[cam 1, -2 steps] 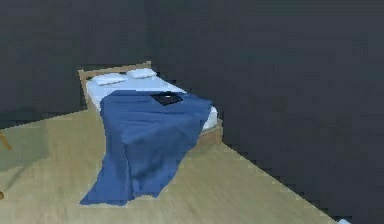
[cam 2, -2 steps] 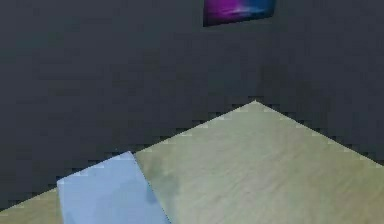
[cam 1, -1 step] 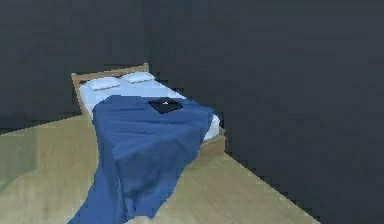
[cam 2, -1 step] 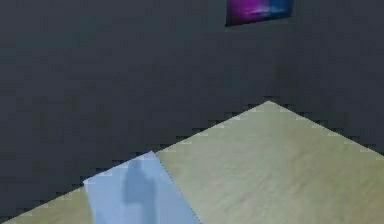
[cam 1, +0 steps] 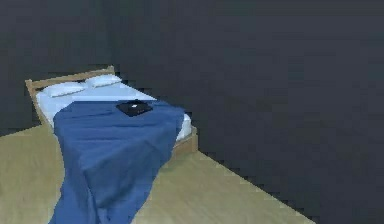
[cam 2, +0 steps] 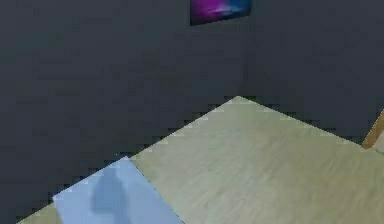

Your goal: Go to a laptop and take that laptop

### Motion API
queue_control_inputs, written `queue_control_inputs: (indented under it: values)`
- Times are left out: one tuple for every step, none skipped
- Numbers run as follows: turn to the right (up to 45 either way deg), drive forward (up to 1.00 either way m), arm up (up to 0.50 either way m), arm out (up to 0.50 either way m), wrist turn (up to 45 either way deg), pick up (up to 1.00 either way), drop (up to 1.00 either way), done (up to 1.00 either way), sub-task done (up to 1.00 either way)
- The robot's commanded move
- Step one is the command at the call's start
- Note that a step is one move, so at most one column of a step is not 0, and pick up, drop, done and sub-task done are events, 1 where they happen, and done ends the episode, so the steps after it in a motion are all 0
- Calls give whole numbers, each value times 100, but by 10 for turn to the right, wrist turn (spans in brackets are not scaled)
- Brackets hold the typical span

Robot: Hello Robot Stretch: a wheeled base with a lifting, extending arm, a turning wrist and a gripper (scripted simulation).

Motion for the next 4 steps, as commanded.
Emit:
queue_control_inputs:
  values:
    - [0,65,0,0,0,0,0,0,0]
    - [-450,0,0,0,0,0,0,0,0]
    - [-450,0,0,0,0,0,0,0,0]
    - [-210,0,0,0,0,0,0,0,0]
